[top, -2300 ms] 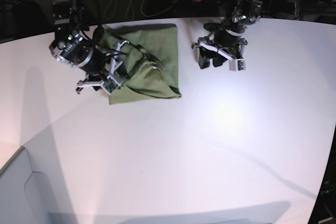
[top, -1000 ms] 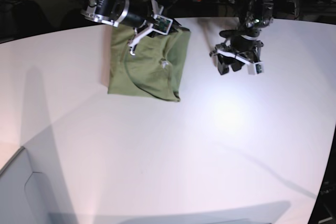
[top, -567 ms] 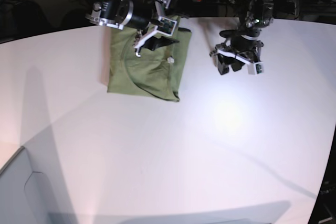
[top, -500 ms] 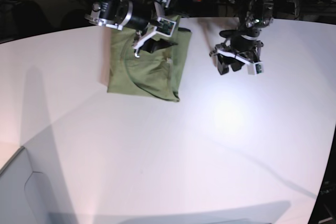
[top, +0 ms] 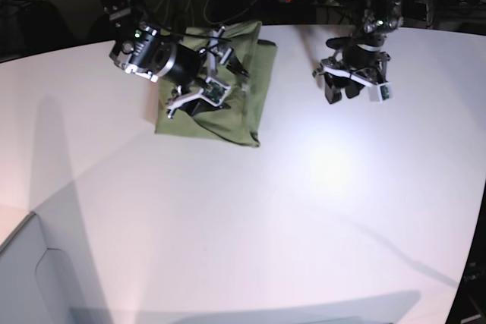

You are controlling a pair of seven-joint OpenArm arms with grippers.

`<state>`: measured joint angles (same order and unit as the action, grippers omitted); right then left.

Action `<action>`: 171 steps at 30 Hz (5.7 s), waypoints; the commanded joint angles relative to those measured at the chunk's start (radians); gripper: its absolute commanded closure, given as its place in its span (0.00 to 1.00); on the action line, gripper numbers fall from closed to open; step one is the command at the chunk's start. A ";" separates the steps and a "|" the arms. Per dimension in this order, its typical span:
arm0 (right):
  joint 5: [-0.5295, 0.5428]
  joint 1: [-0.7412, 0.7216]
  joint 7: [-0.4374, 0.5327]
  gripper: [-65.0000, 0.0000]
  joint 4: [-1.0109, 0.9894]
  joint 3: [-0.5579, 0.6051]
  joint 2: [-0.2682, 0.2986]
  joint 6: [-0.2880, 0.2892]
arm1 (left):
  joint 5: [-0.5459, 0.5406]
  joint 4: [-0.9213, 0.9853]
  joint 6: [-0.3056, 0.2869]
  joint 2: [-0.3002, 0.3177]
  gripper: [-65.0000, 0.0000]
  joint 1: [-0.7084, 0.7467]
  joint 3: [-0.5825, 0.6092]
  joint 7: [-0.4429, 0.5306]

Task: Fold the T-shirt properly
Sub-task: 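Grasp the shirt edge with the left gripper and fold it over, then grasp the bundle with both grippers and pull it to square it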

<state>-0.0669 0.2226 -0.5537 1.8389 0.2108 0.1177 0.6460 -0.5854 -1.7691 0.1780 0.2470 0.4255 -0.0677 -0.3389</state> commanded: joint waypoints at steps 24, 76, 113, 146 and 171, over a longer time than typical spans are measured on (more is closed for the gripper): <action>0.016 0.027 0.022 0.31 0.097 -0.445 0.001 0.007 | -0.002 -0.111 -0.004 -0.002 0.45 0.039 0.451 0.027; 0.016 0.096 0.022 0.32 0.124 -0.439 -0.005 0.007 | -0.002 -0.128 -0.008 0.117 1.00 -0.032 0.464 0.024; 0.016 0.177 0.031 1.00 -0.097 -0.192 -0.085 0.011 | -0.003 -0.027 -0.011 0.120 1.00 -0.058 0.351 0.024; 0.012 0.146 0.162 1.00 -0.273 -0.144 -0.082 0.007 | -0.003 0.011 -0.010 0.120 0.57 -0.040 0.144 0.022; 0.014 0.199 0.159 0.99 0.084 -0.153 -0.085 0.007 | -0.005 -0.054 -0.013 0.110 0.57 -0.047 0.091 0.022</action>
<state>-0.0711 0.4221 -0.4191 1.9053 0.0578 0.0330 0.6460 -0.5880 -1.8030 0.1719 0.3496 0.3817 0.0277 -0.3370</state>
